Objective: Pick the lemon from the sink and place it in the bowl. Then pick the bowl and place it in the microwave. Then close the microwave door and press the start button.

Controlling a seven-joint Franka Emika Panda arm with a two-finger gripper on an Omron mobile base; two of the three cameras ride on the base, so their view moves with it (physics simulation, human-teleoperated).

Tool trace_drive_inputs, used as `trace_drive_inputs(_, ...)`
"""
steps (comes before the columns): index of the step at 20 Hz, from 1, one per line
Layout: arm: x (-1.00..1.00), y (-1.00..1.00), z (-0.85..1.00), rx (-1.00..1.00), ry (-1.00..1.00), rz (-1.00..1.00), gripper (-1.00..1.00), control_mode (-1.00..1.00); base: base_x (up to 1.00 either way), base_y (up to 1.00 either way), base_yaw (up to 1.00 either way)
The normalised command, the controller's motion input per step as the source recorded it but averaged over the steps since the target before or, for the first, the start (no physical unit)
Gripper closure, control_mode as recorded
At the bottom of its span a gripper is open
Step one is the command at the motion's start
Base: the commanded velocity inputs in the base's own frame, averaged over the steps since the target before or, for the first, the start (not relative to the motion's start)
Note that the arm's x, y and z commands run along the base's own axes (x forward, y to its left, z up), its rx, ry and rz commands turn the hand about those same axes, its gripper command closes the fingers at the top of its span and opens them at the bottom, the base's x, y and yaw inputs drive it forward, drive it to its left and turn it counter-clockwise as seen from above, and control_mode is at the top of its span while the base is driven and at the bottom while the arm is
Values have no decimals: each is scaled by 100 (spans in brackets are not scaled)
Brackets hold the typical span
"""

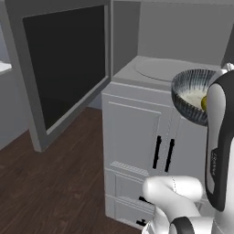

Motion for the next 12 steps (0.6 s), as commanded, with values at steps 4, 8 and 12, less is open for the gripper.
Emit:
trace_drive_inputs(4,0,0,0,0,0,0,100,100,25,-15,11)
trace_drive_inputs(8,0,-1,18,0,-1,1,100,-100,13,-3,3)
trace_drive_inputs(12,22,-2,33,0,0,0,100,-100,0,0,0)
